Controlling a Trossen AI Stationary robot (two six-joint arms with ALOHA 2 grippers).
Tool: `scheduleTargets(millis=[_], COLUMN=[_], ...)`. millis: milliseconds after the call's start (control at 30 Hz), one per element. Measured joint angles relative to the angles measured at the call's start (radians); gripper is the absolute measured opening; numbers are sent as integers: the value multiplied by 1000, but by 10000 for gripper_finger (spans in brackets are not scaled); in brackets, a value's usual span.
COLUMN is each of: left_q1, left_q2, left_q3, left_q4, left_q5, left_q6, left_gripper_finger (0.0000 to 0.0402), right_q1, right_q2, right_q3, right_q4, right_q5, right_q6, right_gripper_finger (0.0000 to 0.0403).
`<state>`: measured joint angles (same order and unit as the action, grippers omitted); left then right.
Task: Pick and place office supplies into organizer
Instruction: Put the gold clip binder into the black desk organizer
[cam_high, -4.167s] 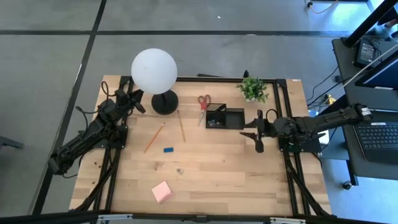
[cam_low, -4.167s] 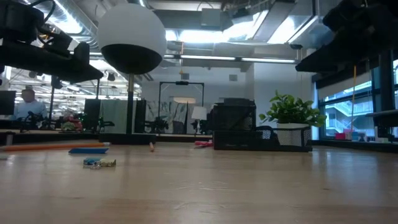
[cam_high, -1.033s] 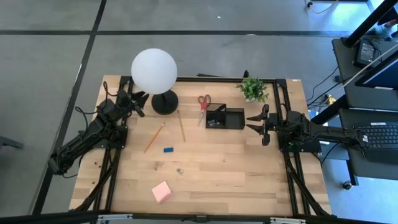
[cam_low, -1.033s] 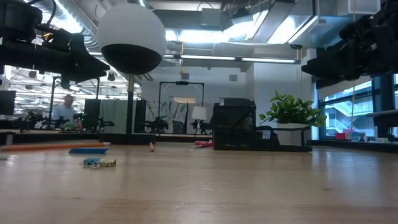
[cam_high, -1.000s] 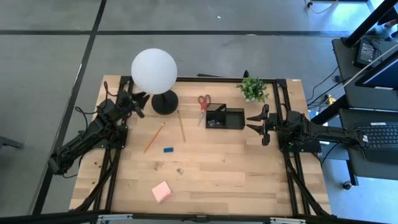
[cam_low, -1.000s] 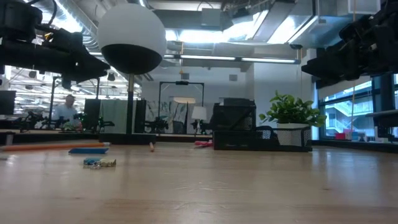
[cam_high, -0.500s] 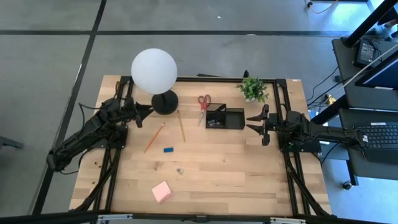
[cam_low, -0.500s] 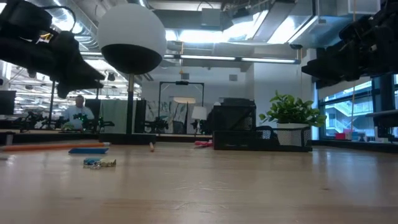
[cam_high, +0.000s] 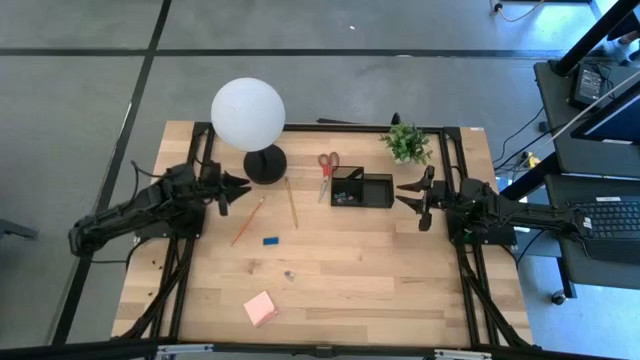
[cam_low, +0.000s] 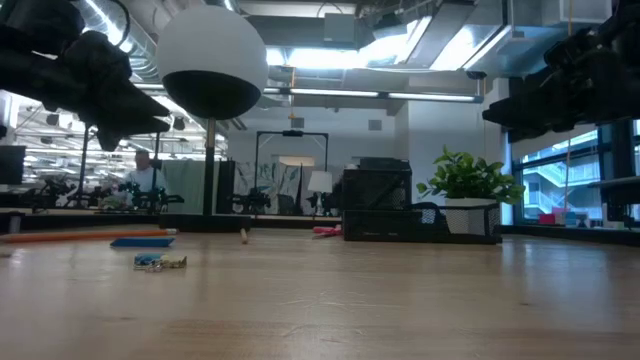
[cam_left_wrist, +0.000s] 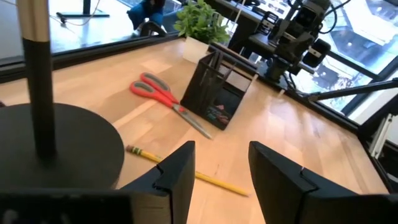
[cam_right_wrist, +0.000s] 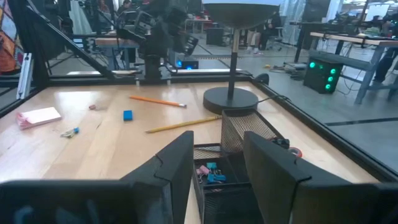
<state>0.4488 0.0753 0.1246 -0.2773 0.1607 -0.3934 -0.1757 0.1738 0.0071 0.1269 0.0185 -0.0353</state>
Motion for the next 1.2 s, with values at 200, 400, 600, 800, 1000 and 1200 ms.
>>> scheduleTargets(millis=[200, 400, 600, 800, 1000, 1200], left_q1=[-99, -188, -296, -403, -488, -581], left_q2=[98, 194, 300, 439, 589, 756], left_q3=[0, 1, 83, 221, 304, 385], left_q4=[84, 102, 102, 93, 84, 86], left_q5=[-88, -123, -212, -318, -363, -431], left_q6=[-33, -100, -107, -25, -14, -12], left_gripper_finger=[144, 144, 144, 143, 143, 143], right_q1=[0, 0, 0, 0, 0, 0], right_q2=[0, 0, 0, 0, 0, 0], right_q3=[0, 0, 0, 0, 0, 0], right_q4=[2, 2, 2, 2, 2, 2], right_q5=[0, 0, 0, -1, -1, -2], right_q6=[0, 0, -2, -24, -23, -23], right_gripper_finger=[145, 145, 145, 145, 145, 145])
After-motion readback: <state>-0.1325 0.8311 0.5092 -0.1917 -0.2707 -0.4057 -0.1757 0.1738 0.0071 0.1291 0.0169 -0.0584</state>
